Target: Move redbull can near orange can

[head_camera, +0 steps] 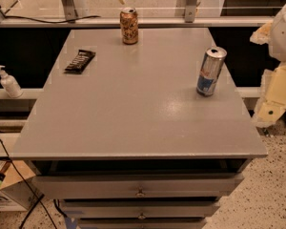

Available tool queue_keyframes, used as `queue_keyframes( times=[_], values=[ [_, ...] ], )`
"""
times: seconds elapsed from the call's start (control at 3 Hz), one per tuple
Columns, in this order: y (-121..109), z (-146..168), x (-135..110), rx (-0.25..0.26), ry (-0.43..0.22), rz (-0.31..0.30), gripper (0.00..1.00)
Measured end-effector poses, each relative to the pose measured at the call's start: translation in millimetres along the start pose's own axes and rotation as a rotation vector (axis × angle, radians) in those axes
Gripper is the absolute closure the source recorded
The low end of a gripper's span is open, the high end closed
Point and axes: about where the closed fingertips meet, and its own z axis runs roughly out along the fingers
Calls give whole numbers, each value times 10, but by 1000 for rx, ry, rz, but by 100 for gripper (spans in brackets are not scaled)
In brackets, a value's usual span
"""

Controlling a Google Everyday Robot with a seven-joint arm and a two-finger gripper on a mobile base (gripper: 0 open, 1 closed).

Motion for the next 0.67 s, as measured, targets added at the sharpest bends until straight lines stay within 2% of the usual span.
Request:
queue_keyframes(
  times=[0.33, 0.67],
  values=[
    [0, 0, 0, 0, 0, 0, 0],
    [-59, 63, -54, -8, -63, 2, 0]
  ],
)
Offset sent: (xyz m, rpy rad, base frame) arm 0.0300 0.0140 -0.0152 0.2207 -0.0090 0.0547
